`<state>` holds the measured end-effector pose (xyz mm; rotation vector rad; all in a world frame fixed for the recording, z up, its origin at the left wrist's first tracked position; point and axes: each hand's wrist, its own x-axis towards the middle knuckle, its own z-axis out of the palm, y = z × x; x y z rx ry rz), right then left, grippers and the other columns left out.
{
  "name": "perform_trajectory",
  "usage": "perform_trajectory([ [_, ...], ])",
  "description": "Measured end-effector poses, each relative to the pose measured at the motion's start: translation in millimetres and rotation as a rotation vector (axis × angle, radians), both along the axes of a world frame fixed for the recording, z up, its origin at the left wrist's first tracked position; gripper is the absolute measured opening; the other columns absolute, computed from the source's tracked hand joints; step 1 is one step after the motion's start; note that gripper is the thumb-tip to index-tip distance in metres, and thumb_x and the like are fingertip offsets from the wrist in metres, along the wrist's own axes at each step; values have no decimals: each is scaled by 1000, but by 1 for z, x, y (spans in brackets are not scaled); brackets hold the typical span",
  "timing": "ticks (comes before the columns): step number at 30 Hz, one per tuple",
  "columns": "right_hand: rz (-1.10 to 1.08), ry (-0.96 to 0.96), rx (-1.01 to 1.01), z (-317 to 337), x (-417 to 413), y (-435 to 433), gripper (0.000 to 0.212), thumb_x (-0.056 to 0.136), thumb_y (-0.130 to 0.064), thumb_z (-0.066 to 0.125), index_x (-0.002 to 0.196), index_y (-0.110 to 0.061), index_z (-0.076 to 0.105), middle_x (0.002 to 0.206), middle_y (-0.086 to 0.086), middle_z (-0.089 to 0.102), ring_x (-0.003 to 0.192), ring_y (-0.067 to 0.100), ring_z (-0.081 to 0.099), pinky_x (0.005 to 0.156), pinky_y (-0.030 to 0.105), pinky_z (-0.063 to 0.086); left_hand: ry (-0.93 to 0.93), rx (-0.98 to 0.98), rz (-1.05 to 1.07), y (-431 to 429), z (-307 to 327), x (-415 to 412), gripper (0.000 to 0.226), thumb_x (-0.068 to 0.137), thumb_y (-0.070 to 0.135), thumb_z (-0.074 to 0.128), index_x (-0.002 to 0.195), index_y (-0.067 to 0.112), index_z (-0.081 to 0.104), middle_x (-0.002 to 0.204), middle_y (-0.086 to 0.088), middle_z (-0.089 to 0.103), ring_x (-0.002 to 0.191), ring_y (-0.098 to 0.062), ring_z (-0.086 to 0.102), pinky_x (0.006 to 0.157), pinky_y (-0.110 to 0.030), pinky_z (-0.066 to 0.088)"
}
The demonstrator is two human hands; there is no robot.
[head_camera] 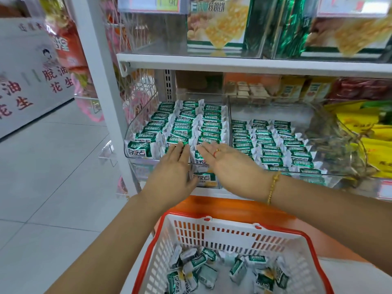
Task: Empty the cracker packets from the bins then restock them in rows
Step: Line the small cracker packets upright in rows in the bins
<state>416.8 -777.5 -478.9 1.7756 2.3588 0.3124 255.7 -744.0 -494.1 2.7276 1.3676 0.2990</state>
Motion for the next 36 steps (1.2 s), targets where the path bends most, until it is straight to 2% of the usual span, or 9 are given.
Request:
perform_trajectory([
  [3, -14, 44, 72, -17, 0, -7, 68, 102, -26, 30, 150, -10, -15, 160, 12, -10, 149, 26, -5, 114, 36, -15, 30, -3, 20, -4, -6, -1, 83, 96, 47, 43, 151, 8, -4, 160, -10, -5, 147, -24, -6, 117, -29, -3],
  [7, -29, 114, 74, -20, 0, -10, 74, 101, -48, 30, 152, -12, -8, 161, 10, -6, 149, 23, -5, 112, 33, -17, -11, -23, 29, -16, -8, -5, 82, 96, 41, 47, 152, 9, -3, 160, -7, -6, 147, -20, -5, 118, -31, 5],
  [10, 64, 328, 179, -25, 1, -23, 59, 99, -40, 42, 148, -9, 30, 153, 12, 30, 143, 26, 23, 119, 33, 6, -138, -37, 81, -32, -14, -5, 77, 94, 31, 54, 152, 10, 8, 160, -5, 6, 147, -20, 10, 115, -36, 23],
  [12, 184, 435, 353, -40, 3, -42, 33, 92, -33, 46, 112, -11, 61, 116, 7, 59, 111, 22, 51, 98, 30, 37, -260, 25, 67, -45, -23, -4, 64, 91, 23, 58, 146, 8, 29, 150, -10, 31, 136, -23, 30, 102, -34, 36],
  [16, 74, 478, 171, -96, 24, -80, 22, 92, -30, 54, 76, -15, 57, 77, 0, 59, 65, 16, 55, 55, 22, 32, -237, -30, -22, -65, -60, -3, 12, 91, 21, 57, 100, 14, 57, 101, -4, 59, 91, -22, 60, 73, -35, 51],
  [20, -352, 559, -327, -185, 54, -99, 25, 98, -31, 46, 91, -11, 59, 91, 6, 63, 81, 21, 61, 67, 31, 48, 17, -301, 44, -69, -119, -10, 13, 94, 28, 50, 85, 17, 51, 91, -2, 60, 85, -19, 61, 73, -36, 51],
  [27, -730, 810, -654, -292, 65, -123, 6, 94, -18, 52, 97, -12, 50, 87, 10, 57, 75, 22, 53, 60, 30, 40, 344, -566, 188, -62, -209, -30, 19, 94, 29, 50, 105, 17, 58, 108, -1, 62, 93, -15, 56, 76, -26, 42],
  [32, -801, 1042, -663, -328, 61, -123, 70, 89, -22, 66, 147, -16, 27, 126, 16, 58, 80, 16, 59, 62, 25, 49, 144, -724, 369, -70, -262, -15, 31, 87, 11, 59, 118, 9, 57, 116, -10, 60, 90, -17, 55, 70, -21, 42],
  [36, -718, 973, -655, -339, 62, -117, 71, 91, -30, 63, 150, -24, 23, 134, 13, 53, 76, 17, 57, 59, 24, 47, -25, -746, 466, -75, -295, 0, 33, 84, 9, 60, 116, 10, 54, 108, -10, 58, 85, -24, 60, 68, -21, 49],
])
